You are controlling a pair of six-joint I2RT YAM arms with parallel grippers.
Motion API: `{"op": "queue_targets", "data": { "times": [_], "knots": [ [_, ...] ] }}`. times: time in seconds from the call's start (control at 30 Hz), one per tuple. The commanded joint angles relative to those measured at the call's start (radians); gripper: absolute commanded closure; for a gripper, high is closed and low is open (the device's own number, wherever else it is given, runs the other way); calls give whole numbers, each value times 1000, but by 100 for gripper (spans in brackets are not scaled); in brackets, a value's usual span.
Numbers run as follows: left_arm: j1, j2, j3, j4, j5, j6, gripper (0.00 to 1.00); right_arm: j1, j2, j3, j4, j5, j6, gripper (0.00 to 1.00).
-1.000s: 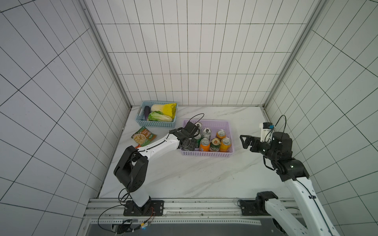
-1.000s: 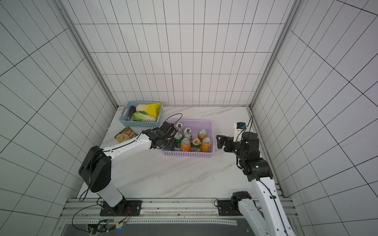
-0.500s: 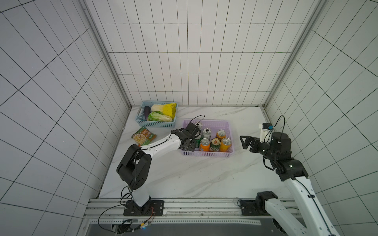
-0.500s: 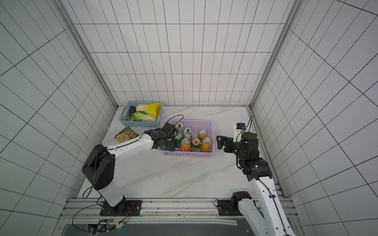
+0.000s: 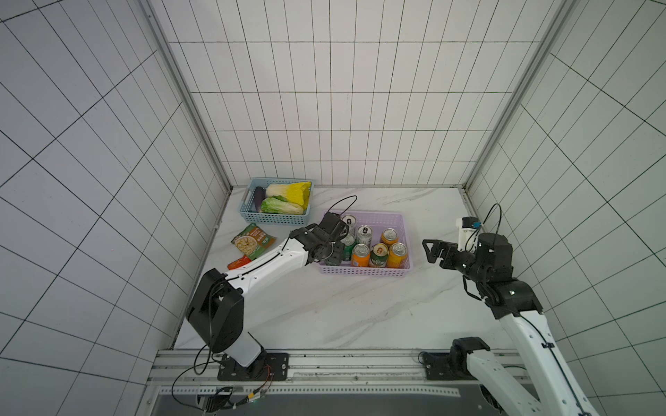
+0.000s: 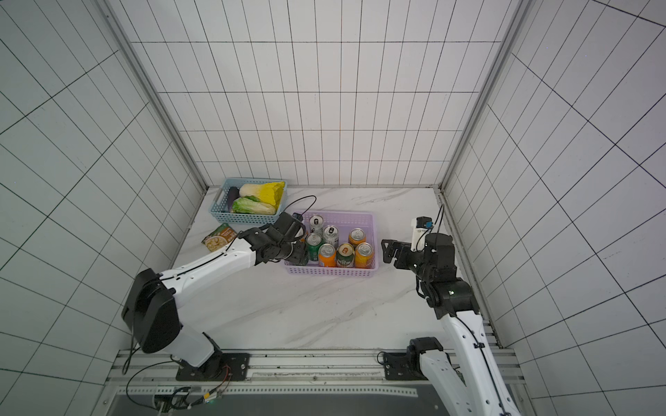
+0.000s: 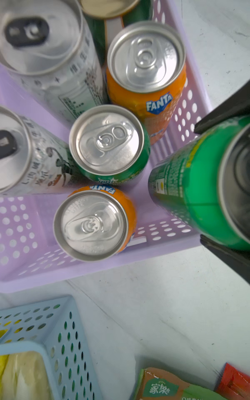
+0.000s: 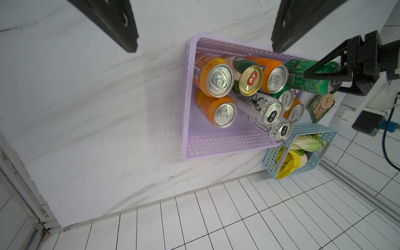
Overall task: Take out the drinks from the basket
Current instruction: Pick up the drink from the basket, then place the drink at the center of the board.
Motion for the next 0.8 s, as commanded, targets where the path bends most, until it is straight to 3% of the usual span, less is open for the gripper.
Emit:
{"op": "queue_targets", "data": {
  "times": [0.0,0.3,0.53,0.77],
  "knots": [
    [-7,-70,40,6,-6,-4,45,-11,4,-22,5,1,3,1],
    [-7,-227,54,-65,-59,-10,45,-12,3,0,5,10,1,1],
    [-6,-416,-72,-44,-134,-35,44,-12,0,-8,7,25,3,1],
    [33,-505,-164,-108,-174,-75,43,-14,-2,-8,16,30,4,1]
  ]
}}
